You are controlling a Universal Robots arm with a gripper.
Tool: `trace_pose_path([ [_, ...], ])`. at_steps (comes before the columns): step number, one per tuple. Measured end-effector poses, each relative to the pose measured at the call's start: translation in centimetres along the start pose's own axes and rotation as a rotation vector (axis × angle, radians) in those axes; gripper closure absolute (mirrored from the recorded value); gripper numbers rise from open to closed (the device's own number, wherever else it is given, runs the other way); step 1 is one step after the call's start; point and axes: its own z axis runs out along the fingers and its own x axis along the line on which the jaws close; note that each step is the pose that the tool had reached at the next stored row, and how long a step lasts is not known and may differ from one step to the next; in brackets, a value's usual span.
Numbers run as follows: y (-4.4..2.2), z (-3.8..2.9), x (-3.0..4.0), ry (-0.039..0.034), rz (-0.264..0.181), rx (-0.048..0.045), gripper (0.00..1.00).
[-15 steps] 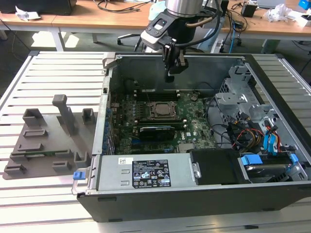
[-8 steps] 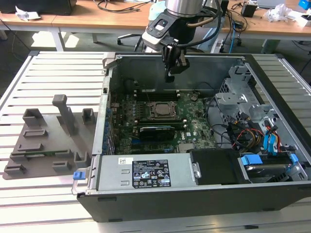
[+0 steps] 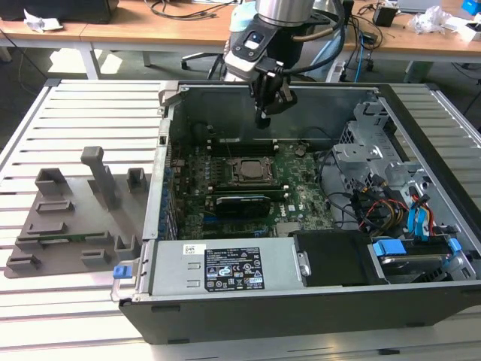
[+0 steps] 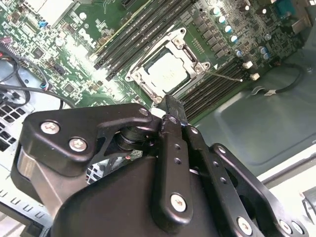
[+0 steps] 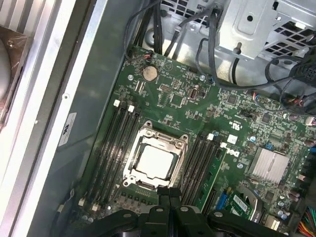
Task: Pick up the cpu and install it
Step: 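Install the first cpu locking lever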
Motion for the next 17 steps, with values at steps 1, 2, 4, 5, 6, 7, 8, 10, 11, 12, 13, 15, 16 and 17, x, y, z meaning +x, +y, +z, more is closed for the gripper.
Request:
trace_pose_path([
  [1, 0.00, 0.00, 0.00, -0.0007, -0.012, -0.0003, 0.89],
  [2, 0.00, 0.00, 0.00, -0.0011, -0.017, -0.0004, 0.89],
  [4, 0.00, 0.00, 0.00, -0.0025, -0.040, -0.0010, 0.89],
  [5, 0.00, 0.00, 0.00, -0.0034, -0.055, -0.0014, 0.89],
  [6, 0.00, 0.00, 0.00, -0.0040, -0.065, -0.0017, 0.89],
  [7, 0.00, 0.00, 0.00, -0.0047, -0.077, -0.0020, 0.89],
  [8, 0.00, 0.00, 0.00, -0.0053, -0.087, -0.0023, 0.89],
  [10, 0.00, 0.00, 0.00, -0.0063, -0.103, -0.0027, 0.89],
  [11, 0.00, 0.00, 0.00, -0.0067, -0.109, -0.0028, 0.89],
  [12, 0.00, 0.00, 0.00, -0.0073, -0.118, -0.0031, 0.89],
  [13, 0.00, 0.00, 0.00, -0.0078, -0.127, -0.0034, 0.89],
  [15, 0.00, 0.00, 0.00, -0.0086, -0.140, -0.0037, 0.89],
  [16, 0.00, 0.00, 0.00, -0.0089, -0.146, -0.0039, 0.89],
  [17, 0.00, 0.00, 0.00, -0.0093, -0.152, -0.0040, 0.89],
])
